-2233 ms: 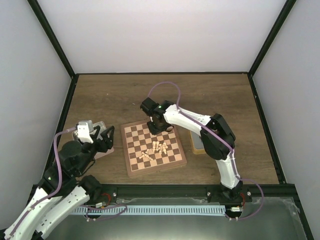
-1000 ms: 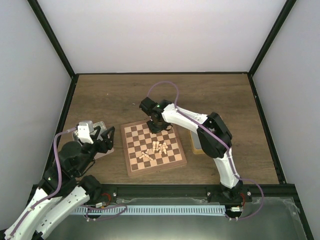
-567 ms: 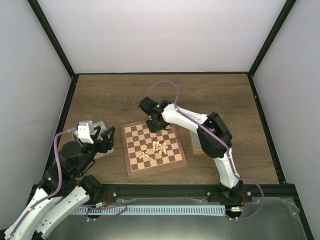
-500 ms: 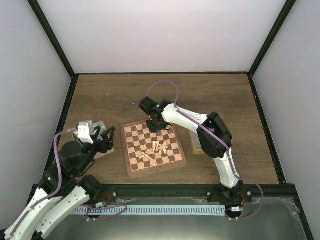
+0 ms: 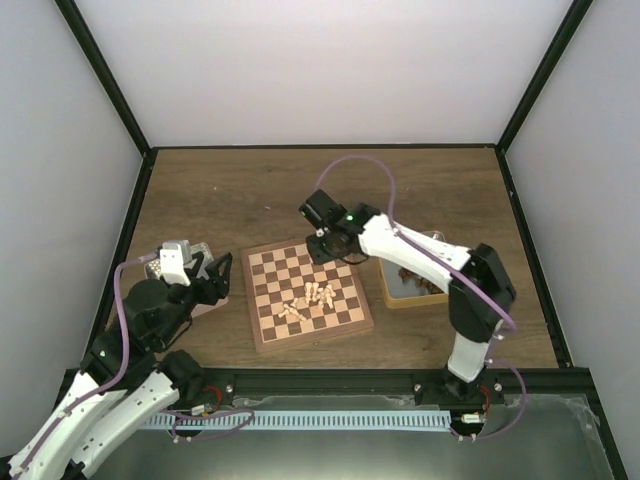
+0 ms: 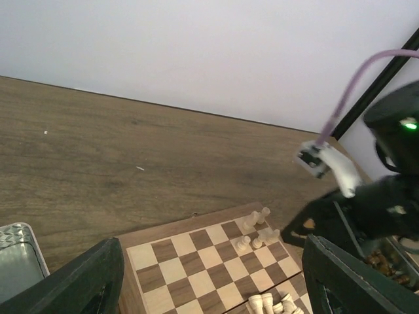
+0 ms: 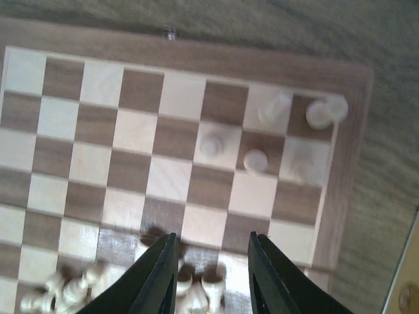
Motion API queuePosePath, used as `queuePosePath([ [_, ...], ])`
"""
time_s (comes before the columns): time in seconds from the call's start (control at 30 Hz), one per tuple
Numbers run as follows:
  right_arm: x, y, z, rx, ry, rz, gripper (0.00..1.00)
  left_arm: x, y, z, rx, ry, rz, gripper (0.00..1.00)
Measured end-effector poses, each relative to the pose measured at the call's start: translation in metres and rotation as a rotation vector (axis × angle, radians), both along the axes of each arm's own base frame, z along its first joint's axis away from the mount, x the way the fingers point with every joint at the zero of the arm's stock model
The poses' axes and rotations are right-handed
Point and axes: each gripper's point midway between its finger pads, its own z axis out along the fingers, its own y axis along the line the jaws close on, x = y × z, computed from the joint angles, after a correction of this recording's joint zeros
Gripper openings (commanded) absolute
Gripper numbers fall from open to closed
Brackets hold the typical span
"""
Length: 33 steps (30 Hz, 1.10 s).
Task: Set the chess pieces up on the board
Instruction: Place the chess piece on the chessboard, then pick up the chess piece from the chessboard.
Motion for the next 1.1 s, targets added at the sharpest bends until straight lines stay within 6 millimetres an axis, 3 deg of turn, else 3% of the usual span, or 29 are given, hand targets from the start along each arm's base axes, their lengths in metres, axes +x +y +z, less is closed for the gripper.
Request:
queuePosePath([
  [0.1,-0.02,-0.014,0.005,0.051,0.011,-0.021,0.32,0.0,0.0,-0.001,0.002,0.003,0.0,0.77],
  [0.2,-0.046,-0.023,-0.004,0.069,0.044,-0.021,0.32,0.001,-0.001,-0.001,0.004,0.005,0.0,0.76],
  [0.53,-0.118,-0.009,-0.043,0.029,0.155,0.083,0.3,0.004,0.001,-0.004,0.017,0.015,0.019,0.76],
  [1.1,-0.116,0.003,-0.058,0.043,0.151,0.08,0.21,0.009,-0.002,-0.011,0.039,0.042,0.023,0.76],
])
